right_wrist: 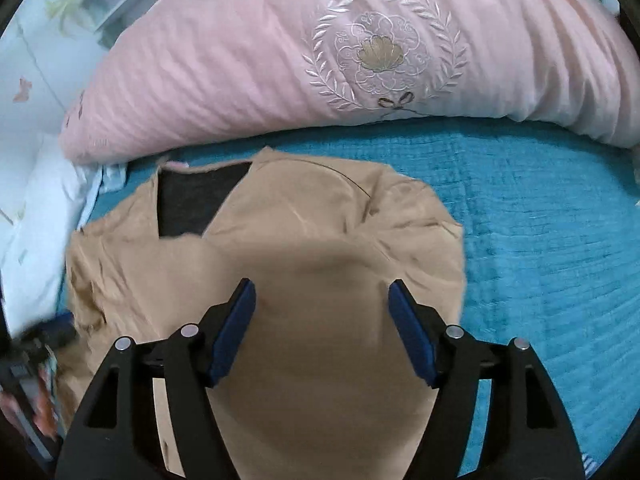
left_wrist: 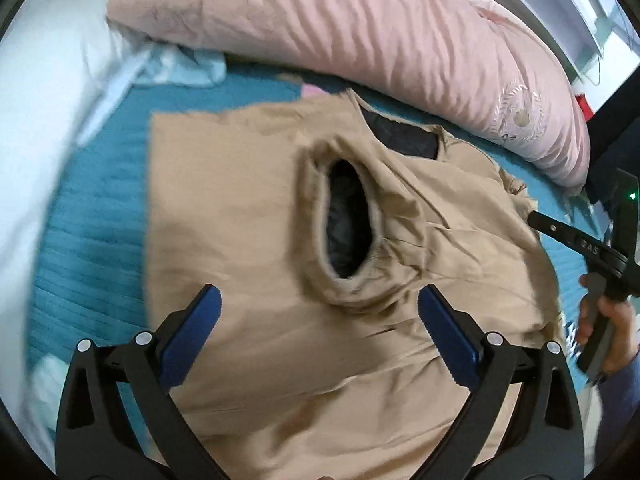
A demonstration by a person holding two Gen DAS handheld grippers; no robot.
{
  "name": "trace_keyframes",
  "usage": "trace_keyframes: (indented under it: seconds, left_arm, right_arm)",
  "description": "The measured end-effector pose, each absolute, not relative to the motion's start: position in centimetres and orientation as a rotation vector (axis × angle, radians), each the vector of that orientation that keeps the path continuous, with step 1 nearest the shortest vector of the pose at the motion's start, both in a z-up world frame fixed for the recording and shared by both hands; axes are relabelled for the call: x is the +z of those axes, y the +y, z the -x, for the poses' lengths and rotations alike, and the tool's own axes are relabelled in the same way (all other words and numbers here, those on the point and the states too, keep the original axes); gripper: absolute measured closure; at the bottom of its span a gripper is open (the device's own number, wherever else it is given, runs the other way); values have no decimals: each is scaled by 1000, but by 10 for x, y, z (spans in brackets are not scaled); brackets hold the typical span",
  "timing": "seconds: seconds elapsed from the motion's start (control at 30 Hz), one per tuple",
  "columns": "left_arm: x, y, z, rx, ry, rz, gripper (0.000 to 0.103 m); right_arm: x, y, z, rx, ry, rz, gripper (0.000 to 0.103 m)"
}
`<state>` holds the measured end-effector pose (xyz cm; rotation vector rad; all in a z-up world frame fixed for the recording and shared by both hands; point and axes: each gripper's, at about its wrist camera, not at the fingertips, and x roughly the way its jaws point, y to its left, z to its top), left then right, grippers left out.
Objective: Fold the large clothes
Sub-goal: 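Fold the held sleeve across the cardigan body and open the right gripper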
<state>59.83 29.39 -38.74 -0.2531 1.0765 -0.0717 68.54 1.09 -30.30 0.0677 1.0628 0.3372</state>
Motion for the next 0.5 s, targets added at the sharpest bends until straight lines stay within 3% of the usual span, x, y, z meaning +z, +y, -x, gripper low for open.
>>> trace_keyframes:
  seconds: [0.17,0.5]
  left_arm:
    - [-374,332,-602,-59,1062,214,5]
    - [-387,396,-642,-2,1077,205,5]
  right_arm:
    - [-284,-6,-673,371,1052,-29,34]
    - [-302,-37,-701,319,1075,-5,33]
